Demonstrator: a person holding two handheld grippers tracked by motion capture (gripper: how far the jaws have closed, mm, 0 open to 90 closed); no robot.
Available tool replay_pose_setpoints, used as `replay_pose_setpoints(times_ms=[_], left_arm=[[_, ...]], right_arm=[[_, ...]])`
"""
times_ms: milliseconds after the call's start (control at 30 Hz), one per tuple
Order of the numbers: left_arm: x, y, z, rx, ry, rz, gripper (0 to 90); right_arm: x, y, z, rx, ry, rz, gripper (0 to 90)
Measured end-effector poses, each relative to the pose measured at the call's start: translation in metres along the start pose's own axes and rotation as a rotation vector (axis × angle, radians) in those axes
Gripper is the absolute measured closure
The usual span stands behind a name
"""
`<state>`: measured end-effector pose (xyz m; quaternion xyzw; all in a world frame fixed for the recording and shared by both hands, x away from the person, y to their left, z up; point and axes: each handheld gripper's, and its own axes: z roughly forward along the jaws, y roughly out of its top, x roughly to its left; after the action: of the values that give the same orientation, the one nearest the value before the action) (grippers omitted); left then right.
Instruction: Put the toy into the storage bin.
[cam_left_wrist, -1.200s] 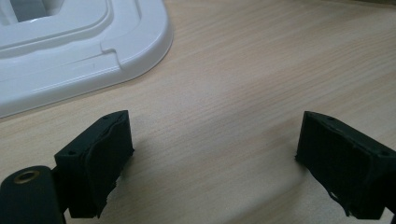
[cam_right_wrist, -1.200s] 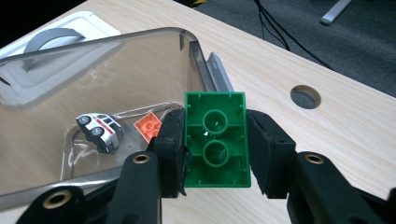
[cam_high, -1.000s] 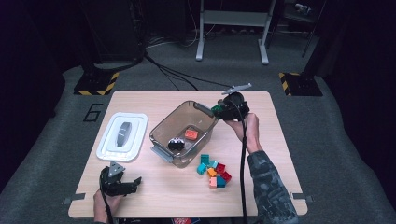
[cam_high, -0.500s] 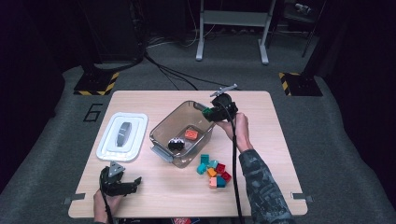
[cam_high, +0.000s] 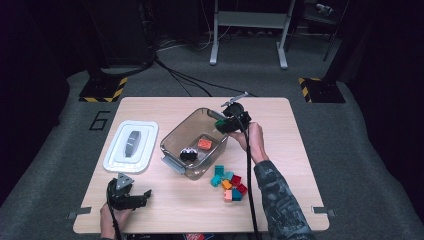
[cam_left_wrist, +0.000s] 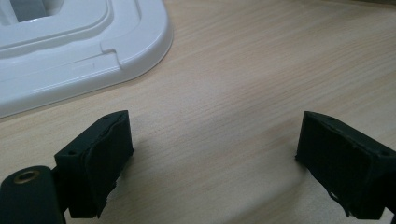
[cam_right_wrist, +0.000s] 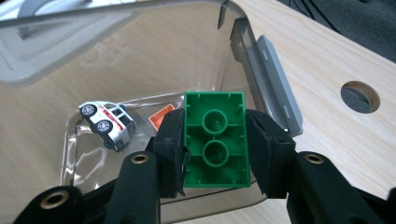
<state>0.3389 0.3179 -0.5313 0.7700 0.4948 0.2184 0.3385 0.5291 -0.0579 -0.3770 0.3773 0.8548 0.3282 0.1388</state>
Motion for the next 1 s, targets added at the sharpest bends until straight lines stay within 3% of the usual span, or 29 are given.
replay_pose_setpoints(times_ms=[267, 433, 733, 1000], left_arm=[[0.000, 0.000, 0.000, 0.000, -0.001, 0.000, 10.3], [0.000, 0.000, 0.000, 0.000, 0.000, 0.000, 10.3], [0.000, 0.000, 0.000, 0.000, 0.000, 0.000, 10.3], [0.000, 0.000, 0.000, 0.000, 0.000, 0.000, 10.3]], right_arm=[[0.001, -0.001, 0.002, 0.014, 0.003, 0.005, 58.2], [0.001, -0.004, 0.001, 0.017, -0.005, 0.005, 52.8], [0.000, -0.018, -0.022, -0.037, 0.017, 0.034, 30.2], [0.005, -0.053, -0.034, -0.025, 0.033, 0.045, 15.5]])
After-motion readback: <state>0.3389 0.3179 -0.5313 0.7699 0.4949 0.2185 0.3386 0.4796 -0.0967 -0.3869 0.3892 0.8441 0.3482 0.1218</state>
